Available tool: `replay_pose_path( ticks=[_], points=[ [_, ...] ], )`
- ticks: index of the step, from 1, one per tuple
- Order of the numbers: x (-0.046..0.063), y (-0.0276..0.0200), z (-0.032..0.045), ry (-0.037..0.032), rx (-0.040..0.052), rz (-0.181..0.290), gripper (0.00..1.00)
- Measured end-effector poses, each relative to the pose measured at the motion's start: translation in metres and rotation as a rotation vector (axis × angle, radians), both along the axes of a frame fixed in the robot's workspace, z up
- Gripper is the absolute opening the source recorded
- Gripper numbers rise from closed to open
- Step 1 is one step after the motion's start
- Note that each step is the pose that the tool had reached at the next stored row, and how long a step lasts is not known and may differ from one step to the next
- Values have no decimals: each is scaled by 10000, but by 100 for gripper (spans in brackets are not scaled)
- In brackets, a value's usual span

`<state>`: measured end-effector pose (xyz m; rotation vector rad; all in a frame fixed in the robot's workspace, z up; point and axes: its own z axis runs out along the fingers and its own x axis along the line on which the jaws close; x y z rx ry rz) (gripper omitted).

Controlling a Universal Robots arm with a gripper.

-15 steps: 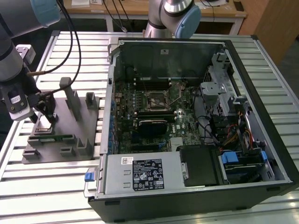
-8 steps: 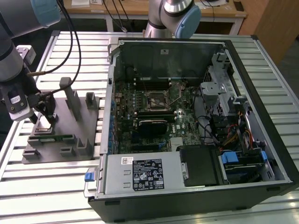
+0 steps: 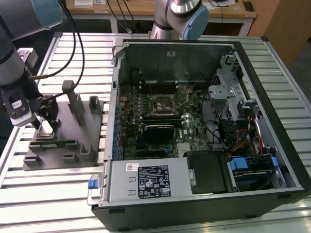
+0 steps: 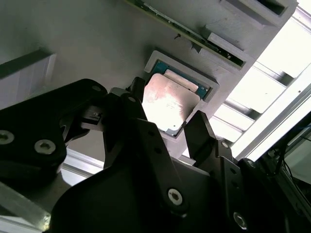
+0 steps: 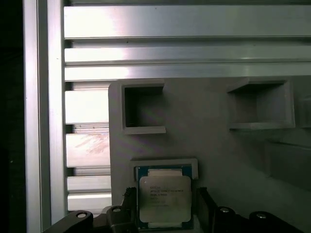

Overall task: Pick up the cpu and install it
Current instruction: 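Pick up the cpu and move it towards the insertion slot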

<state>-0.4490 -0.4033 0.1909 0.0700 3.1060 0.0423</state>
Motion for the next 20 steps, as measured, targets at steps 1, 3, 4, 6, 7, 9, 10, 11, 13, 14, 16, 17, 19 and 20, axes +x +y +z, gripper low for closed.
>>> replay_pose_path(
  ticks=[1,3,4,6,7,9,10,11,13,14,16,17,19,20],
  points=[
    [0,0,0,-1,-1,0,60],
    [0,0,-1,-1,0,0,60],
    [0,0,0,-1,-1,0,60],
    [-1,-1,-4,-3,1,0,60],
    [-2,-4,-6,-2,1,-1,60],
    [-1,-15,-9,0,-1,0,60],
    [-1,-19,-12,-1,0,0,60],
    [-1,-21,-16,-3,1,-1,60],
    [-1,-22,-19,-1,0,-1,60],
    [-1,-22,-19,0,1,0,60],
    [-1,-22,-19,-1,2,2,60],
    [2,-23,-19,-2,10,72,60],
    [3,-23,-20,-2,17,230,60],
    [3,-23,-19,-1,18,232,60]
  ],
)
